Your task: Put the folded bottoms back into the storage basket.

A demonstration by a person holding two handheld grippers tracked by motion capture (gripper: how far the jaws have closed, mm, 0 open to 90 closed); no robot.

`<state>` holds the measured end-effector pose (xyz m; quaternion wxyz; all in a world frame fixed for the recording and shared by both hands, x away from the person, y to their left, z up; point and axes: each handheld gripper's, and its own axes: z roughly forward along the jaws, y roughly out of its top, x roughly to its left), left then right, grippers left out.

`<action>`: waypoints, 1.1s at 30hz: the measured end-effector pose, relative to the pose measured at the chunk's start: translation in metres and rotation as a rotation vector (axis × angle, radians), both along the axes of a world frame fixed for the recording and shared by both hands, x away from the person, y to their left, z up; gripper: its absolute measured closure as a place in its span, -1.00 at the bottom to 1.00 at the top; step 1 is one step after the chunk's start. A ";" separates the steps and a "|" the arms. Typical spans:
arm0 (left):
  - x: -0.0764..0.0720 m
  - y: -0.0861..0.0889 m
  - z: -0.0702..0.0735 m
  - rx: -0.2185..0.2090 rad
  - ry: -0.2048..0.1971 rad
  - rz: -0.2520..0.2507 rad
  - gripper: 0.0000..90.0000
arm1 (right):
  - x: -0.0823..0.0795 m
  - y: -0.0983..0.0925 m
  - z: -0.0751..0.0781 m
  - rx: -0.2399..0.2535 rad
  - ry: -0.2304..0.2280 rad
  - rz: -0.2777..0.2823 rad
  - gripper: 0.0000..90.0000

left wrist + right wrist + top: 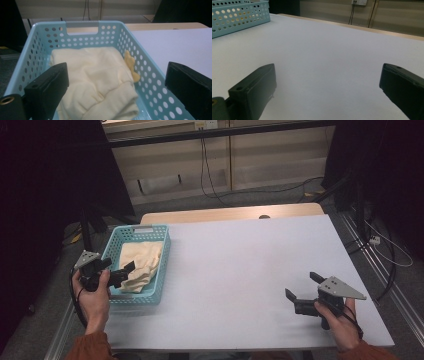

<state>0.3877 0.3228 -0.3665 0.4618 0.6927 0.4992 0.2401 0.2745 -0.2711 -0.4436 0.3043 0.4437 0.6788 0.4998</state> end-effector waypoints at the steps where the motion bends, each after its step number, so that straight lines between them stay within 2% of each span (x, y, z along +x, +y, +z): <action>1: -0.002 0.000 -0.002 0.007 -0.002 -0.011 -0.88 | 0.000 0.000 0.000 -0.001 -0.001 -0.001 -0.98; 5: -0.008 -0.004 -0.006 0.004 -0.003 -0.031 -0.88 | 0.000 0.000 0.000 -0.001 -0.001 -0.006 -0.98; 8: -0.012 -0.007 -0.004 0.026 -0.011 -0.035 -0.88 | 0.001 0.002 0.000 -0.003 -0.001 -0.001 -0.98; 13: -0.018 -0.013 -0.001 -0.003 -0.026 -0.042 -0.88 | 0.002 0.002 0.000 -0.003 0.001 -0.001 -0.98; 15: -0.021 -0.017 0.000 0.008 -0.030 -0.049 -0.89 | 0.001 0.002 0.000 -0.003 -0.002 0.000 -0.98; 17: -0.023 -0.023 0.001 0.015 -0.016 -0.062 -0.89 | 0.001 0.002 0.001 -0.003 -0.006 0.000 -0.98; 21: -0.030 -0.036 0.006 0.038 -0.047 -0.099 -0.89 | 0.001 0.003 0.002 -0.001 -0.016 0.003 -0.98; 24: -0.031 -0.042 0.006 0.006 -0.054 -0.129 -0.91 | 0.001 0.004 0.002 -0.003 -0.013 0.004 -0.98; 26: -0.032 -0.047 0.005 0.016 -0.074 -0.138 -0.91 | 0.001 0.004 0.002 -0.004 -0.013 0.006 -0.98; 30: -0.034 -0.057 0.002 0.004 -0.090 -0.153 -0.91 | 0.001 0.003 0.002 -0.005 -0.016 0.007 -0.98; 33: -0.034 -0.064 -0.001 0.004 -0.082 -0.182 -0.91 | 0.001 0.004 0.002 -0.004 -0.014 0.009 -0.98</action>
